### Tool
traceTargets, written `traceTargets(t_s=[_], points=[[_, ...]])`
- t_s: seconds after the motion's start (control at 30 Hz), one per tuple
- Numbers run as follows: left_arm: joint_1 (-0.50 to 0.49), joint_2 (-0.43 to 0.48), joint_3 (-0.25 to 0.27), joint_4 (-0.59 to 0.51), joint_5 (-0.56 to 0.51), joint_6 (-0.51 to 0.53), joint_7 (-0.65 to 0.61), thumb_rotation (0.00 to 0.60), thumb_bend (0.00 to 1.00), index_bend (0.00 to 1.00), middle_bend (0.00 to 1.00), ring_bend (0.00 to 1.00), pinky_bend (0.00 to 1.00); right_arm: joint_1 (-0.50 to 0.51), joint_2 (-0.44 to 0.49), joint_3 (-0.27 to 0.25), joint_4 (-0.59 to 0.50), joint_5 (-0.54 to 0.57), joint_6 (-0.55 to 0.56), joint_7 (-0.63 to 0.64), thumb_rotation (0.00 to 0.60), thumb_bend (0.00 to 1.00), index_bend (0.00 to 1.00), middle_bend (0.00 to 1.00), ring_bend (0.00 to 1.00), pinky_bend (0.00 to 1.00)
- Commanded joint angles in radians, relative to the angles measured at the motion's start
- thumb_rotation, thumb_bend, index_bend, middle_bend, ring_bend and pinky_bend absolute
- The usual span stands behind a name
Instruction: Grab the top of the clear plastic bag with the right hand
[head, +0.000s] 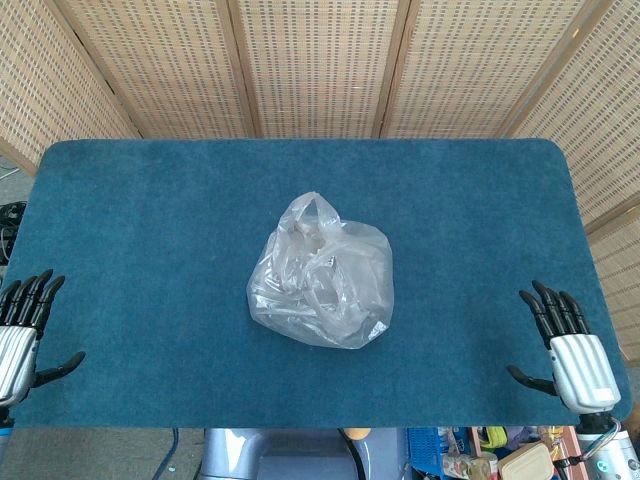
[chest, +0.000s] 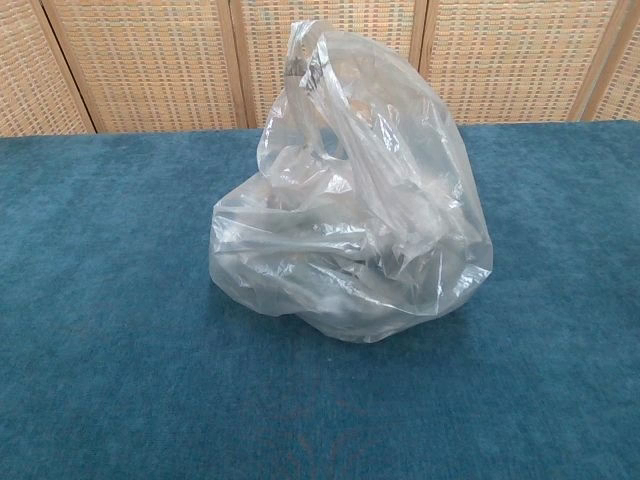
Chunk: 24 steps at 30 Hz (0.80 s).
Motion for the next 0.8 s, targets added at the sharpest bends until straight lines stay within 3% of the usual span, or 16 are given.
traceTargets(t_s=[0.03, 0.33, 0.5, 0.57, 0.67, 0.8], points=[[-0.003, -0.001, -0.007, -0.003, -0.005, 0.001, -0.001, 0.6, 0.18, 0.0, 0.0, 0.0, 0.0, 0.09, 0.067, -0.005, -0.053, -0.031, -0.13, 0.142, 0.6, 0.0, 0.03, 0.0, 0.0, 0.0], [-0.02, -0.005, -0.034, -0.005, -0.042, -0.012, 0.004, 0.6, 0.18, 0.0, 0.0, 0.0, 0.0, 0.375, 0.121, 0.046, -0.065, -0.11, -0.419, 0.547, 0.6, 0.01, 0.03, 0.0, 0.0, 0.0], [-0.03, -0.005, -0.043, -0.006, -0.067, -0.029, 0.009, 0.6, 0.18, 0.0, 0.0, 0.0, 0.0, 0.485, 0.131, 0.069, -0.106, -0.086, -0.536, 0.691, 0.6, 0.22, 0.04, 0.0, 0.0, 0.0], [-0.033, -0.005, -0.046, -0.007, -0.076, -0.036, 0.01, 0.6, 0.18, 0.0, 0.0, 0.0, 0.0, 0.525, 0.132, 0.077, -0.126, -0.069, -0.582, 0.778, 0.6, 0.27, 0.05, 0.01, 0.0, 0.0], [-0.04, -0.005, -0.051, -0.007, -0.086, -0.044, 0.015, 0.6, 0.18, 0.0, 0.0, 0.0, 0.0, 0.603, 0.14, 0.084, -0.137, -0.066, -0.659, 0.935, 0.6, 0.29, 0.08, 0.03, 0.0, 0.0], [-0.046, -0.006, -0.055, -0.008, -0.095, -0.051, 0.016, 0.6, 0.18, 0.0, 0.0, 0.0, 0.0, 0.67, 0.137, 0.089, -0.136, -0.078, -0.706, 1.036, 0.6, 0.3, 0.08, 0.03, 0.0, 0.0]])
